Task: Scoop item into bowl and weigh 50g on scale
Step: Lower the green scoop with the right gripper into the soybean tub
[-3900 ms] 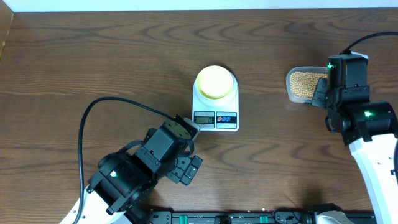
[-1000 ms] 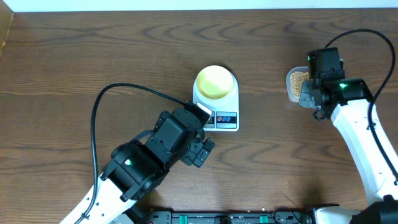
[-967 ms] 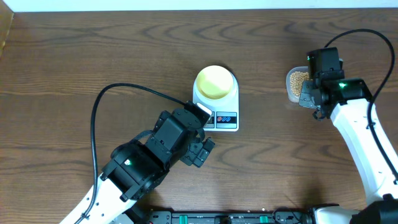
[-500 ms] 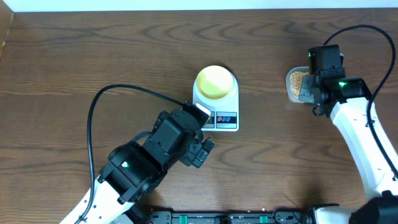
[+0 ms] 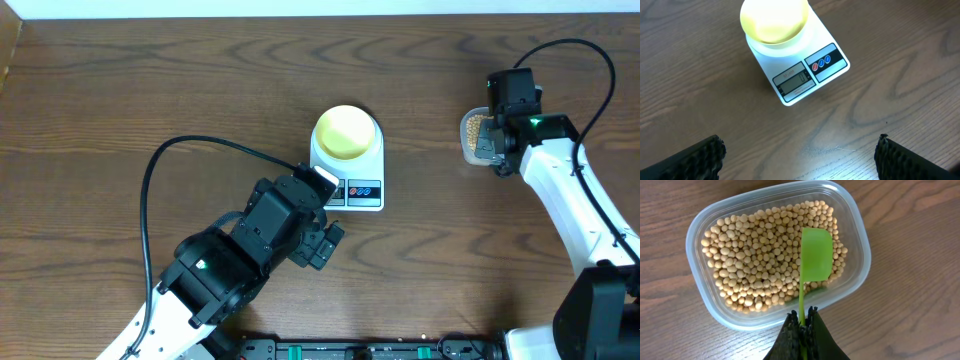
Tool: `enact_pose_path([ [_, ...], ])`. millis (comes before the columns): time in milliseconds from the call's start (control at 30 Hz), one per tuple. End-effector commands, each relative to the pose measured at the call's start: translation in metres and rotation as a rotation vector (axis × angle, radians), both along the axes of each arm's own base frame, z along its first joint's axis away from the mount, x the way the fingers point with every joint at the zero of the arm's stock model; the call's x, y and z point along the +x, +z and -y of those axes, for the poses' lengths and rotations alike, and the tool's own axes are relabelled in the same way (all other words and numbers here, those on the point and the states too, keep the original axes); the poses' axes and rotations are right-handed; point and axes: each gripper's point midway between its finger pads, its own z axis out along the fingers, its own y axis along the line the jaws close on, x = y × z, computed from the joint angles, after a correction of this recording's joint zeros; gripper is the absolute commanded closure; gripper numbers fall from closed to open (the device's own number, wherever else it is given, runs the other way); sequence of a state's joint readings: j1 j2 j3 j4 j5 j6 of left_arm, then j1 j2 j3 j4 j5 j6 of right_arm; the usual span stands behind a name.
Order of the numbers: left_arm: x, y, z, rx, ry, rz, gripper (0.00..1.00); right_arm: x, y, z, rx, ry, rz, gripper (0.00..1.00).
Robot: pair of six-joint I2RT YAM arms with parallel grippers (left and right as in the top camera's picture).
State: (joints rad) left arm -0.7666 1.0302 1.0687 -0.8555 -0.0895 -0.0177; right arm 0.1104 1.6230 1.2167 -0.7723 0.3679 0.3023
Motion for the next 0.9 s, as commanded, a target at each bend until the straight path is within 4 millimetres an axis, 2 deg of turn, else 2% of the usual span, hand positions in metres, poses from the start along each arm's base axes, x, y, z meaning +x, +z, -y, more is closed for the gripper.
enact_pose_path([
  [0,0.005,0.015,-0.002,-0.008,0.004,0.046,0.02,0.004,-0.007,0.006,-0.027,-0.004,-0.02,0.99],
  [167,0.005,0.015,-0.002,-0.008,0.004,0.047,0.02,0.005,-0.024,0.001,-0.002,0.007,-0.061,0.99],
  [467,0.005,0.015,-0.002,-0.008,0.004,0.046,0.02,0.002,-0.033,-0.026,0.209,0.057,-0.088,0.99],
  [867,0.005,0.015,-0.002,-0.008,0.004,0.046,0.02,0.0,-0.032,-0.008,0.496,-0.001,-0.074,0.99],
])
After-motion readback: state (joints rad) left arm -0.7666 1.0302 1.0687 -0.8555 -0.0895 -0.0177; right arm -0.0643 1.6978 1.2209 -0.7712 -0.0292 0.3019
